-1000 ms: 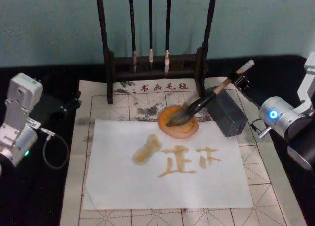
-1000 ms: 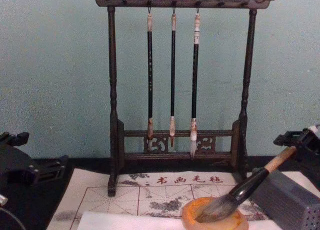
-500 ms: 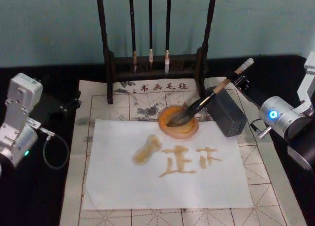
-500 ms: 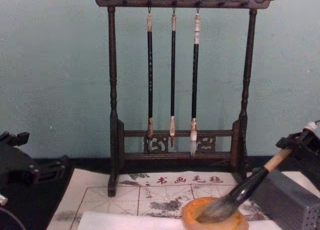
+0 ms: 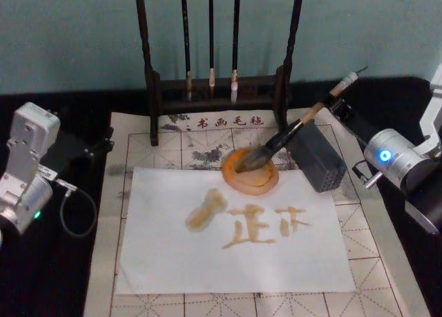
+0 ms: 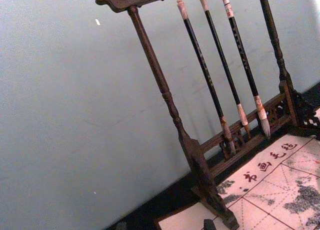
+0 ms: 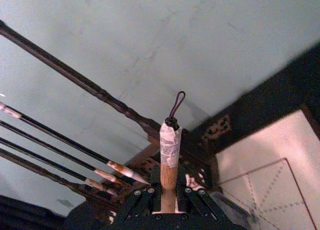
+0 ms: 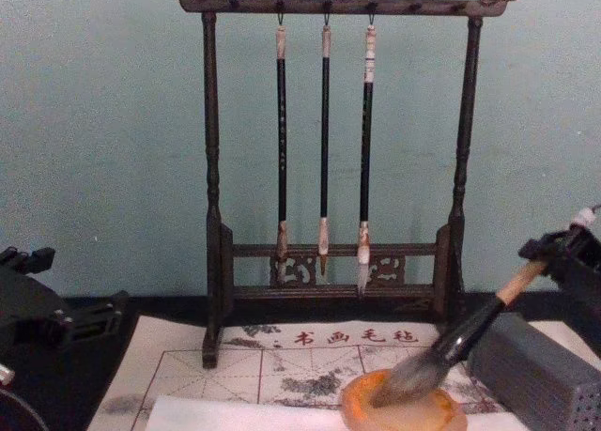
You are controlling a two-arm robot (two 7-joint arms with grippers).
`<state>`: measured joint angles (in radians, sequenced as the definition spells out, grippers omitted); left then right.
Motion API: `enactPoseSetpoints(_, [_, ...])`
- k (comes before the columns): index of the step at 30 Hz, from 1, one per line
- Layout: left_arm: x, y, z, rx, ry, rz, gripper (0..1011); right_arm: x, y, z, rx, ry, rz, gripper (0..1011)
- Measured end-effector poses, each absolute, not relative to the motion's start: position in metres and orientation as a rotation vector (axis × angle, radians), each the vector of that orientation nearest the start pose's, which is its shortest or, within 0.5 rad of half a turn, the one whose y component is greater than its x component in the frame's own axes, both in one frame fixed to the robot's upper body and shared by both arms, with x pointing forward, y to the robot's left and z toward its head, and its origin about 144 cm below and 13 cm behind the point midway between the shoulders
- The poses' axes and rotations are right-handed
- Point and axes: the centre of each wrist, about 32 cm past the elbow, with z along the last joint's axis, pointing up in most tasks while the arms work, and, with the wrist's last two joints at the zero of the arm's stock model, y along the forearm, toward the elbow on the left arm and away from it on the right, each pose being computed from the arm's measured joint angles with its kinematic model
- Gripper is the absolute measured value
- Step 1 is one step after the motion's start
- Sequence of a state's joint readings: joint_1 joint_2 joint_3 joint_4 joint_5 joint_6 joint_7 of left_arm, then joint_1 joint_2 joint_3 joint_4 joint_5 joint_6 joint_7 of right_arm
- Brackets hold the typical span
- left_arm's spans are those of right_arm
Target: Pick up the brush from the inkstone, write on the paper, then place the brush back to its original position.
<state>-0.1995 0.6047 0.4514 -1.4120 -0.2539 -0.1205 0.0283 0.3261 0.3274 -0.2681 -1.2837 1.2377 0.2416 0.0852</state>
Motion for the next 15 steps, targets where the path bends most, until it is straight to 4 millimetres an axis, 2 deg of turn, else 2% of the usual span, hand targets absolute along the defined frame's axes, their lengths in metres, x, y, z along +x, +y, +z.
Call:
enactPoseSetpoints(8, [0.489,0.31,1.14,0.304,-0.285,1.248,1001,0.542,-0.272,1.17,0.427,0.778,-1.134,187])
enactPoseSetpoints(15, [0.489,0.31,1.14,0.304,-0.285,1.248,1001,0.537,-0.274,1.18,0.408,0.606,-1.097,187])
